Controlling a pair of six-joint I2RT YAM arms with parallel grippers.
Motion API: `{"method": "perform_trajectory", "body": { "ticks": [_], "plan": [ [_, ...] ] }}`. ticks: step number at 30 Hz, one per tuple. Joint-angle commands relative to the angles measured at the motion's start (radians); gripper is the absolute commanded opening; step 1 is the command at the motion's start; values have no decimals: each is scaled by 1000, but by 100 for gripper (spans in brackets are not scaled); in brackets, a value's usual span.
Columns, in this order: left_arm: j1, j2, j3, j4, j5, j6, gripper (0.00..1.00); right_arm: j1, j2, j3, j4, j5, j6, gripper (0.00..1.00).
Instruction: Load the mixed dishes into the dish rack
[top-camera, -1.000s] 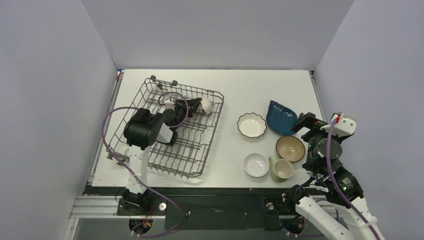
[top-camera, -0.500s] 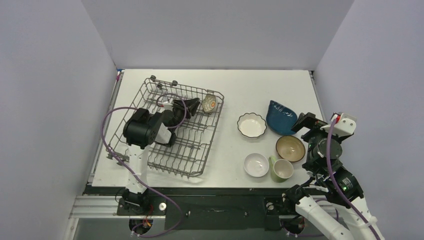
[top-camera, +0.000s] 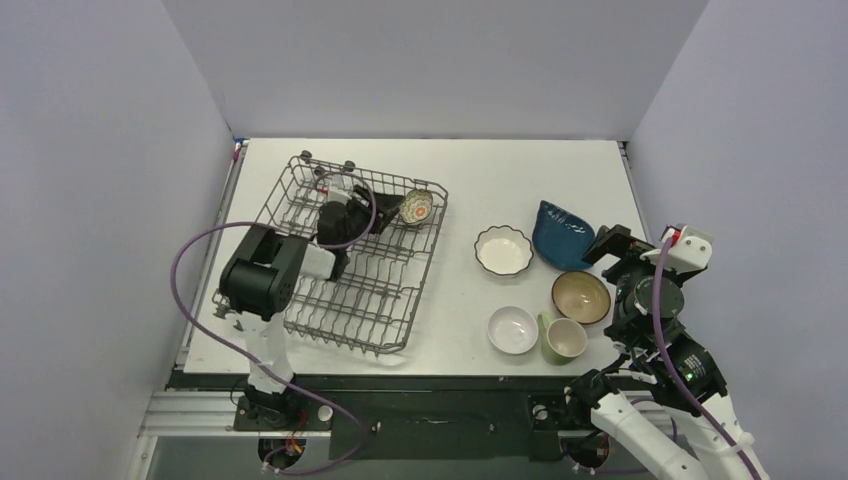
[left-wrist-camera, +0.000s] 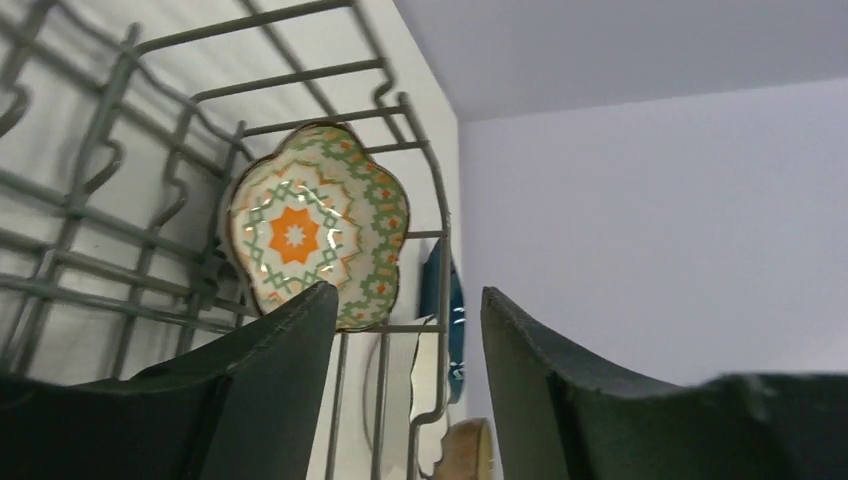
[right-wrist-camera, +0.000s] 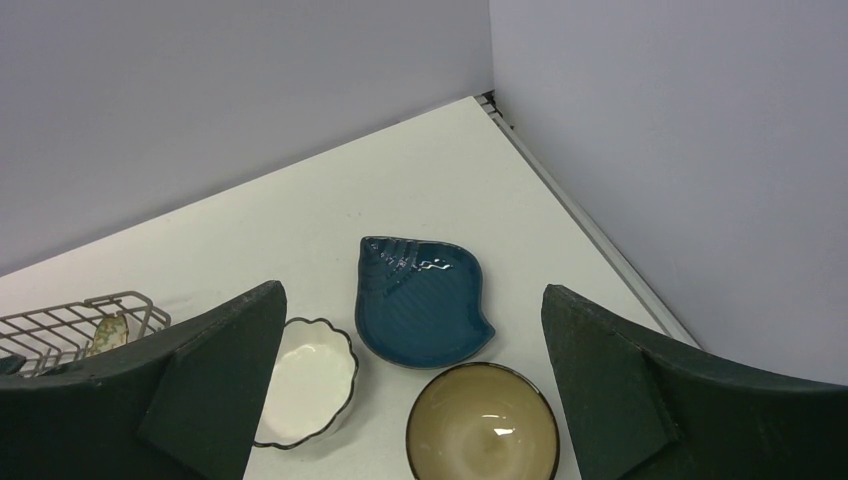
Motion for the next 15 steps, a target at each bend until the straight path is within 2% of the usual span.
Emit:
{"method": "perform_trajectory", "body": {
  "ticks": [1, 2, 3, 4, 5, 6, 8, 11, 15],
  "plan": [
    [-74, -269, 167, -660, -85, 577, 58, 9, 14, 16, 13, -7, -1, 94],
    [-91, -284, 203, -731, -168, 648, 61, 9, 15, 16, 13, -8, -2, 94],
    [-130, -290, 288, -874, -209, 774, 66, 9, 14, 16, 13, -8, -2, 94],
    [-149, -283, 336, -1029, -288, 827, 68, 9, 15, 16, 13, -8, -1, 94],
    [-185, -251, 443, -1101, -364, 921, 70, 9, 16, 17, 13, -9, 0, 94],
    [-202, -232, 493, -1241, -399, 955, 71, 10, 17, 17, 13, -9, 0, 94],
    [-259, -170, 630, -1375, -497, 1049, 72, 9, 16, 17, 13, -9, 0, 94],
    [-297, -112, 733, -1434, -612, 1111, 70, 9, 18, 19, 14, -6, 0, 94],
    [-319, -68, 786, -1463, -615, 1176, 63, 10, 17, 19, 14, -5, -6, 94]
  ]
}}
